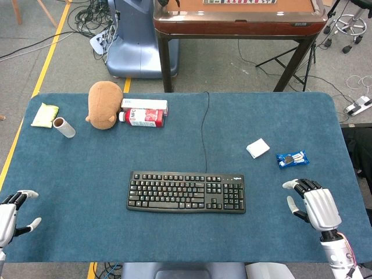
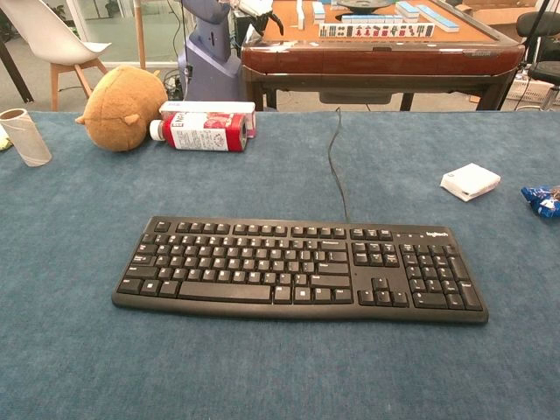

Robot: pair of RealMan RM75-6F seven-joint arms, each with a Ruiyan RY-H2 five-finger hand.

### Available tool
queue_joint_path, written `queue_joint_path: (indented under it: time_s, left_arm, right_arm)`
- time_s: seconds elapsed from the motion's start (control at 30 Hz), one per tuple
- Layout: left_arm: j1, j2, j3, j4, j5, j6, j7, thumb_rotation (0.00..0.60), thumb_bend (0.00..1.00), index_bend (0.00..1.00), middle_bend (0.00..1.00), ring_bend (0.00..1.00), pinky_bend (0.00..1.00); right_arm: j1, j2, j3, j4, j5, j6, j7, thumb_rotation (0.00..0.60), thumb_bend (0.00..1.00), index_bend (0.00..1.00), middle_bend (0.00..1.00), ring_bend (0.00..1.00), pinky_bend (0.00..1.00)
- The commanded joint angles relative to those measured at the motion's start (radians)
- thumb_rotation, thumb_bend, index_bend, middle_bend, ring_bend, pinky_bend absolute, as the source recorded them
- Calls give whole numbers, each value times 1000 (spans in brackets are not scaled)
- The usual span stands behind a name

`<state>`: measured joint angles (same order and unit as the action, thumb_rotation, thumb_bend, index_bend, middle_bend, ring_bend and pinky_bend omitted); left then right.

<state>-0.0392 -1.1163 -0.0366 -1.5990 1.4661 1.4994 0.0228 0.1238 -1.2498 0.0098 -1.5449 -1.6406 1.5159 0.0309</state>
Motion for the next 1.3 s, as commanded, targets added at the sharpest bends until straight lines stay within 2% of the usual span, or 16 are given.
queue_joint_path:
  time_s: [0.03, 0.37, 0.43, 0.5, 0.6, 0.67, 0.77, 0.83, 0.9, 1.3]
  left_arm:
    - [0, -1, 1, 1, 1, 0, 2, 600, 130, 348, 332, 341, 572]
    - [3, 1, 0, 5, -7, 0, -2, 600, 130, 348, 332, 341, 572]
    - [5, 1, 0, 4, -8, 2, -3, 600, 130, 348, 332, 341, 572]
    - [6, 1, 0, 5, -12, 1, -6, 600, 130, 348, 332, 341, 572]
    - [4, -1, 2, 10, -8, -3, -4, 600, 130, 348, 332, 341, 572]
    - [3, -2, 2, 12, -7, -4, -9, 600, 130, 348, 332, 341, 572]
    - [4, -1, 1, 15, -8, -5, -17, 600, 130, 348, 332, 341, 572]
    - [4, 0, 2, 16, -10, -7, -21, 600, 130, 348, 332, 341, 572]
    - [3, -1, 3, 15, -9, -9, -21, 600, 130, 348, 332, 341, 572]
    - [5, -2, 3, 16, -12, -10, -26, 600, 130, 348, 332, 341, 572]
  right_arm:
    - [-1, 0, 0, 0, 1, -1, -1, 600, 470, 391, 423, 343, 435]
    - [10, -8, -1, 5, -2, -21, -3, 600, 469, 391, 423, 343, 441]
    - [13, -13, -3, 8, -2, -29, -4, 600, 469, 392, 424, 342, 481]
    - [21, -23, -10, 15, -2, -52, -11, 600, 470, 392, 436, 359, 562]
    - [30, -37, -19, 20, 2, -84, -27, 600, 470, 392, 547, 498, 736]
    - [39, -44, -27, 17, 1, -110, -46, 600, 471, 392, 708, 651, 873]
    - [49, -63, -36, 18, -5, -135, -71, 600, 486, 391, 875, 812, 984]
    - [57, -80, -40, 23, -5, -154, -87, 600, 533, 392, 977, 937, 1000]
    - [66, -94, -42, 26, -5, -172, -97, 600, 587, 391, 1000, 990, 1000]
    - [118, -162, -50, 47, 18, -278, -175, 600, 964, 392, 1000, 1000, 1000]
